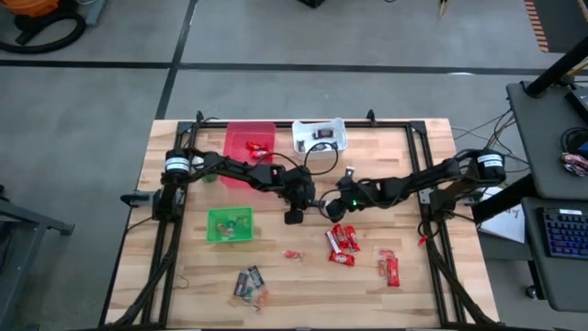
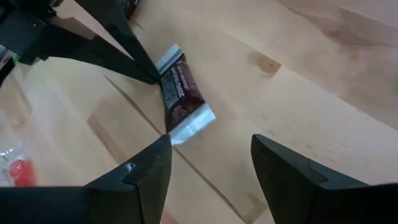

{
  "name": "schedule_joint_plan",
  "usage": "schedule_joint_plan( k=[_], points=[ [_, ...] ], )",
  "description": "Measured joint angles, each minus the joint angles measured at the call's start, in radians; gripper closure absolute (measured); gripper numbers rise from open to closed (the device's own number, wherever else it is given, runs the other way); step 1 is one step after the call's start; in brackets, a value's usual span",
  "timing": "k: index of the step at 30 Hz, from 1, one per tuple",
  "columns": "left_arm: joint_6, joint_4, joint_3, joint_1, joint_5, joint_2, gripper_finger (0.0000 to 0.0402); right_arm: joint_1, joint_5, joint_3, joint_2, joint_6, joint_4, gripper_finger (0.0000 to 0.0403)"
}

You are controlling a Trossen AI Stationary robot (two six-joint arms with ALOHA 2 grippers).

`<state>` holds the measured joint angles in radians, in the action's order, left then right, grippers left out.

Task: Organize candy in baskets
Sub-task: Put the brown chocolate into the white bin

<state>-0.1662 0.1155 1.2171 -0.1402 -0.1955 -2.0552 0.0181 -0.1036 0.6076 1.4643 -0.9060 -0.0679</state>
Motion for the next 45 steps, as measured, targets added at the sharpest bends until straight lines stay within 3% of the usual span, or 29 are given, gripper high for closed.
schedule_joint_plan(
  k=[12,20,25,33,38,45],
  points=[
    [0.0,-0.008,0.0,0.0,0.001,-0.003,0.0401,0.007,-0.001,0.01,0.064,-0.001,-0.09,0.0192],
    [0.017,-0.012,-0.001,0.0,0.002,-0.004,0.0401,0.012,-0.003,0.01,0.157,0.007,-0.263,0.0201],
    [0.018,-0.012,-0.001,0.0,0.002,-0.005,0.0401,0.015,-0.005,0.01,0.174,0.007,-0.29,0.0244],
    [0.018,-0.013,-0.002,0.0,0.002,-0.003,0.0402,0.02,-0.005,0.01,0.174,0.024,-0.293,0.0376],
    [0.016,0.012,-0.005,0.001,0.01,0.026,0.0402,0.022,-0.001,0.01,0.163,0.041,-0.288,0.038],
    [-0.024,0.149,-0.007,0.0,0.009,0.161,0.0402,0.038,-0.004,0.009,0.063,0.088,-0.176,0.038]
  ],
)
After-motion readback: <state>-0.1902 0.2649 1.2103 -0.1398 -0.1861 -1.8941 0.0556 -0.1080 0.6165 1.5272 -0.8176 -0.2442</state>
